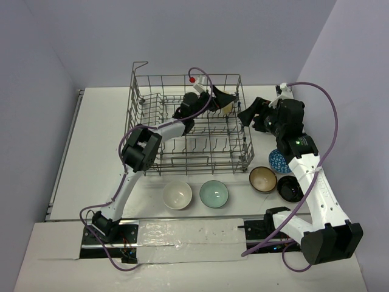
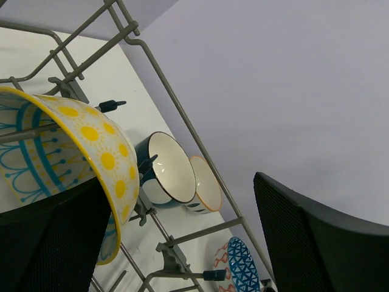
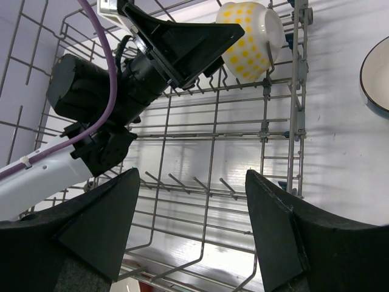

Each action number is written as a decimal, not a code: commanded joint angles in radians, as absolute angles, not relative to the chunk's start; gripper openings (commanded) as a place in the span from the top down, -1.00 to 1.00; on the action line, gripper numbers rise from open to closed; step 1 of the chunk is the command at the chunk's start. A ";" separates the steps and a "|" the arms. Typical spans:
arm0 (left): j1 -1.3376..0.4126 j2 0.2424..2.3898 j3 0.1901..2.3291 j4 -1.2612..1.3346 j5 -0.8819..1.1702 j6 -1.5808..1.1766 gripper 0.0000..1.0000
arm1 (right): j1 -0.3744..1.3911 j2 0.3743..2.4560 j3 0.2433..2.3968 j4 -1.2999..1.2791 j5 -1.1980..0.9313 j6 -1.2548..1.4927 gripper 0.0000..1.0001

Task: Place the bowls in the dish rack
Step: Insert the bowl into the dish rack.

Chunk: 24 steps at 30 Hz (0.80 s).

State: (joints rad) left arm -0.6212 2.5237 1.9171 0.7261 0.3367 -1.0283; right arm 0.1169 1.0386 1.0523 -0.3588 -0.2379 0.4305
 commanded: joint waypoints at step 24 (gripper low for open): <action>-0.609 2.323 1.824 0.574 0.249 -0.939 -0.99 | 0.114 1.023 1.023 -0.307 -0.272 0.440 -0.57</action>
